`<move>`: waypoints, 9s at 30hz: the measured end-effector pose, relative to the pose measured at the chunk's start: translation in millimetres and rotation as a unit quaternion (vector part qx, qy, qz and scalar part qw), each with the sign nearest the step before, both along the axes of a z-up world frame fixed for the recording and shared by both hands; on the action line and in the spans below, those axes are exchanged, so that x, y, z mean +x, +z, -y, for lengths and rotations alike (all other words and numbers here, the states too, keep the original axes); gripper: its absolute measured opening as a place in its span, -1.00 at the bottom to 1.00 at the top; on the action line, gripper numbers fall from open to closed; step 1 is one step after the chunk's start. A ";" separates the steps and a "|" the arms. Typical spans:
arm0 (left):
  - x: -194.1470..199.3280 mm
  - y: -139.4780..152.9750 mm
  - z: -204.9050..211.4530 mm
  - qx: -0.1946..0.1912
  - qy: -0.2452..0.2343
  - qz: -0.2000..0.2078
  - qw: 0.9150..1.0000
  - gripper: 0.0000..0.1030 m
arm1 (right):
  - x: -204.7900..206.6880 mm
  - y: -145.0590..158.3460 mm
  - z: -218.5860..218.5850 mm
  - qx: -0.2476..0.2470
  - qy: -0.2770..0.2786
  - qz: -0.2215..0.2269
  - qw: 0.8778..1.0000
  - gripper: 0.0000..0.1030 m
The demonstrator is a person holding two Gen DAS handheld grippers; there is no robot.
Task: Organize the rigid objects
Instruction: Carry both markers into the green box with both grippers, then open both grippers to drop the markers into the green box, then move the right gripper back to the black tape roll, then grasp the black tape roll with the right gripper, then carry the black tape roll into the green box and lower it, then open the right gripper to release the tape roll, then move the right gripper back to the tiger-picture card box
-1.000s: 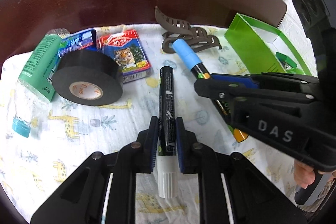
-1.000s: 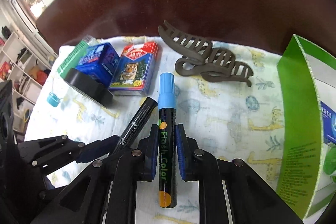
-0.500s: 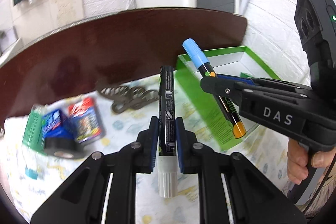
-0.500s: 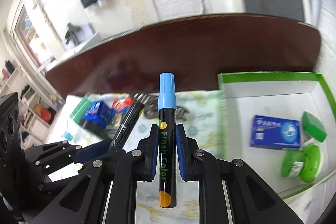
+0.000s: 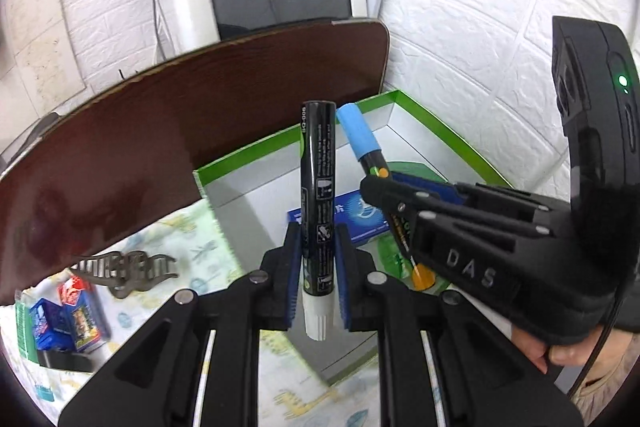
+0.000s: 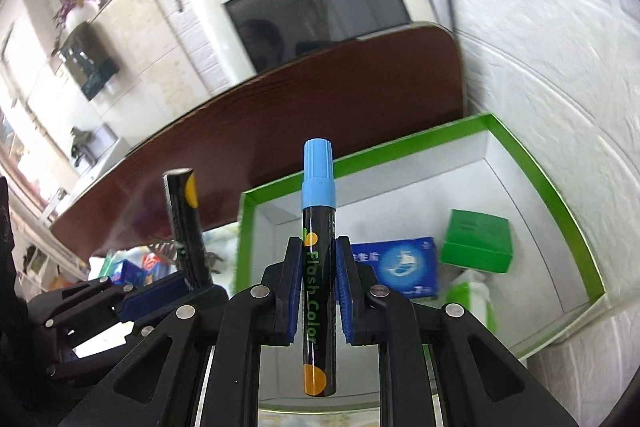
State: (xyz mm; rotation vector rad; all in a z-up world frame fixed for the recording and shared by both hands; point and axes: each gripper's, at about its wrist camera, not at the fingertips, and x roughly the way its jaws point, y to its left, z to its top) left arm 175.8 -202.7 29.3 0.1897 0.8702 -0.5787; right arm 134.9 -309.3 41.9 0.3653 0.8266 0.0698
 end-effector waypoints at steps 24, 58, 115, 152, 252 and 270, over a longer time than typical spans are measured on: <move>24.0 -55.0 7.4 0.034 0.039 -0.072 0.996 -0.71 | 25.2 -38.5 16.0 0.013 0.001 -0.052 0.999 -0.66; -26.3 -21.1 -247.3 -0.015 0.274 0.020 0.962 -0.08 | 20.4 -4.8 -121.1 -0.028 0.091 -0.033 0.995 -0.66; -58.2 -88.0 -349.7 -0.111 0.265 -0.106 0.952 -0.26 | 18.9 -76.8 -326.4 -0.008 0.252 -0.156 0.955 -0.65; -53.8 -25.8 -259.4 -0.054 0.196 0.007 0.979 -0.30 | 8.5 -34.5 -271.9 -0.002 0.203 -0.092 0.975 -0.40; 21.3 -87.8 -280.5 -0.098 0.226 -0.078 0.966 -0.24 | 102.6 -102.4 -268.1 0.047 0.165 -0.158 0.972 -0.31; -86.9 -72.8 -288.7 -0.010 0.187 -0.040 0.982 -0.20 | 11.2 -79.3 -251.0 0.080 0.253 -0.209 0.941 -0.27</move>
